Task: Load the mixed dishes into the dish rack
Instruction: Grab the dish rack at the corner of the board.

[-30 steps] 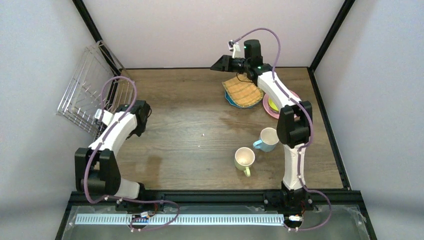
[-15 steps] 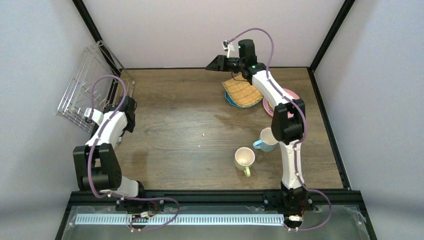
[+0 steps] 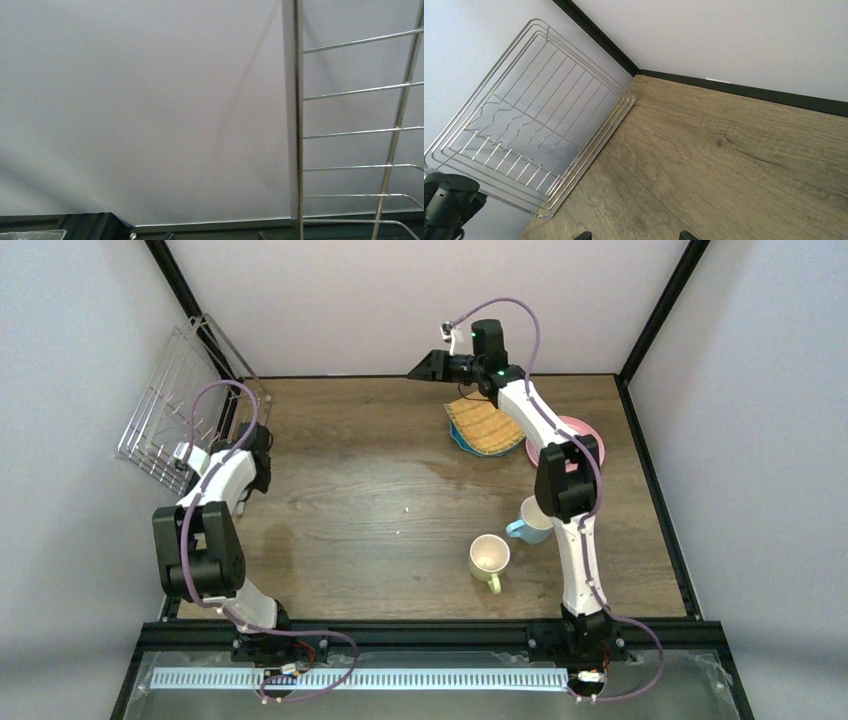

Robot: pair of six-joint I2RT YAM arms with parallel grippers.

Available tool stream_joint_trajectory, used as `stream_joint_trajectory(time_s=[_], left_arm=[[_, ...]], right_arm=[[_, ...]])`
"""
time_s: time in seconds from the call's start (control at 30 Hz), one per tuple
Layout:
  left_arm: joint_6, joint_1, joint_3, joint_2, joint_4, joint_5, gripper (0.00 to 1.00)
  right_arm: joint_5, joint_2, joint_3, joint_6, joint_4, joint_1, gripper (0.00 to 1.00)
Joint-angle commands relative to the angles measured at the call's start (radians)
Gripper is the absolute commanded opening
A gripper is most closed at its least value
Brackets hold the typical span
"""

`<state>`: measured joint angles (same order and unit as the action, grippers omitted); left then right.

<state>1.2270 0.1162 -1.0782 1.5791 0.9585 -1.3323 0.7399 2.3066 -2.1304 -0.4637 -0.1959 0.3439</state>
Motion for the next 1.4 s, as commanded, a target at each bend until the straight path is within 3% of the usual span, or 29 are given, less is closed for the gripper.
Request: stream_joint_trajectory(time_s=[0.0, 0.3, 0.5, 0.77, 1.37], left_arm=[[-0.022, 0.023, -0.043, 0.045, -0.047, -0.036, 0.96], [-0.017, 0.031, -0.09, 0.08, -0.019, -0.018, 0.93], [-0.03, -0.013, -0.016, -0.004, -0.031, 0.067, 0.85], [-0.034, -0.061, 0.062, -0.109, -0.034, 0.096, 0.85], [-0.133, -0.064, -0.089, 0.063, -0.112, -0.033, 0.92]], right_arm=[[0.019, 0.052, -0.048, -0.011, 0.011, 0.004, 0.99], [0.03, 0.103, -0.082, -0.033, 0.025, 0.005, 0.99], [0.033, 0.114, -0.08, -0.038, 0.023, 0.004, 0.99], [0.037, 0.106, -0.068, -0.031, 0.018, 0.012, 0.99], [0.026, 0.159, -0.156, -0.038, 0.048, 0.022, 0.99]])
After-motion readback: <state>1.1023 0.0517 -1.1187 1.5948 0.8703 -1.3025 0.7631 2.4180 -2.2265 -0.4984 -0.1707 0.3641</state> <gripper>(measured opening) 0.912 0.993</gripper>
